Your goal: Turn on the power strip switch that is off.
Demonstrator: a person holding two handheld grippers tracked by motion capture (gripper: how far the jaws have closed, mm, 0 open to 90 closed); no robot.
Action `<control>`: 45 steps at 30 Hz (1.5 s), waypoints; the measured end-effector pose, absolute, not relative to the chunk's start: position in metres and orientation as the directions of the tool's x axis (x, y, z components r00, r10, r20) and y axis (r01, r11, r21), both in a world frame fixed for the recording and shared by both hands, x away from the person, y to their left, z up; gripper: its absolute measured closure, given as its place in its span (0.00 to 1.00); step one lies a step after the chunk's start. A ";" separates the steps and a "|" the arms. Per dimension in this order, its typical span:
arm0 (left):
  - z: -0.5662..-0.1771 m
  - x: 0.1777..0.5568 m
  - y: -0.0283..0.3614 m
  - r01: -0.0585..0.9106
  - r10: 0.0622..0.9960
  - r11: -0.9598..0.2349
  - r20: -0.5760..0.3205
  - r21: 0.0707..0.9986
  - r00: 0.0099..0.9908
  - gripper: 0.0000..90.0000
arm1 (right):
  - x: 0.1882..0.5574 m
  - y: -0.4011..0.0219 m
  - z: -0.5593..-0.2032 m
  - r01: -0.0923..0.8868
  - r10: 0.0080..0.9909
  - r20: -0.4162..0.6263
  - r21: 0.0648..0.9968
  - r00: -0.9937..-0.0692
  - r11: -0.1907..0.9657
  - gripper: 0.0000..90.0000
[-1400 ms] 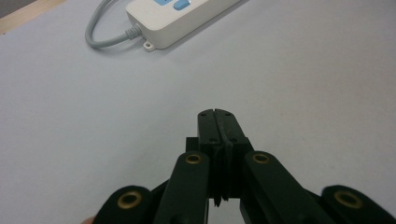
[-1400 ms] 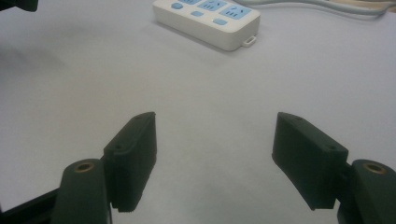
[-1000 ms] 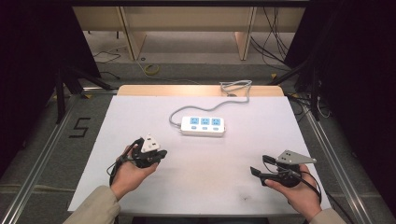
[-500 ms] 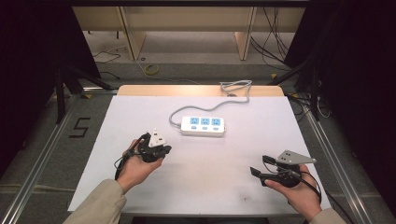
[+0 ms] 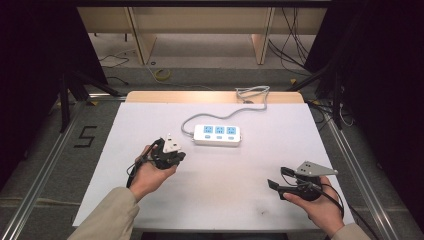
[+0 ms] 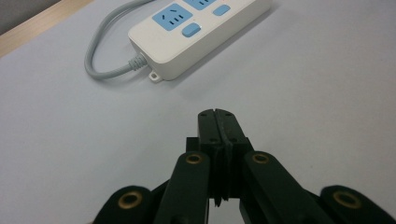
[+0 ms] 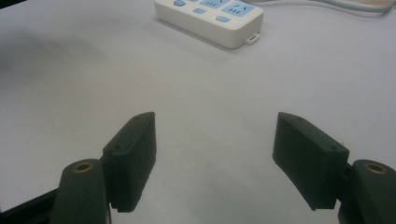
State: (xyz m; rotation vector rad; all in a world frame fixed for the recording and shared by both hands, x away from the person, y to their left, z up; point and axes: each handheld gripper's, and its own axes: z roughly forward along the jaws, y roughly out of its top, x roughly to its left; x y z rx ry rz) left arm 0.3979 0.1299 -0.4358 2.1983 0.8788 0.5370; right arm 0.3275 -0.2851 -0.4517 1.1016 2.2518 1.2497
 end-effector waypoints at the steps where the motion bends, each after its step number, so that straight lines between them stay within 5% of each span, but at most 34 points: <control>1: -0.435 0.400 0.128 0.427 0.720 -0.525 0.116 0.736 0.684 1.00 | 0.328 -0.285 -0.452 0.465 0.763 0.072 0.828 -0.642 0.314 0.34; 45: -0.430 0.430 0.101 0.403 0.704 -0.549 0.144 0.733 0.696 1.00 | 0.327 -0.285 -0.452 0.470 0.767 0.068 0.824 -0.638 0.317 0.34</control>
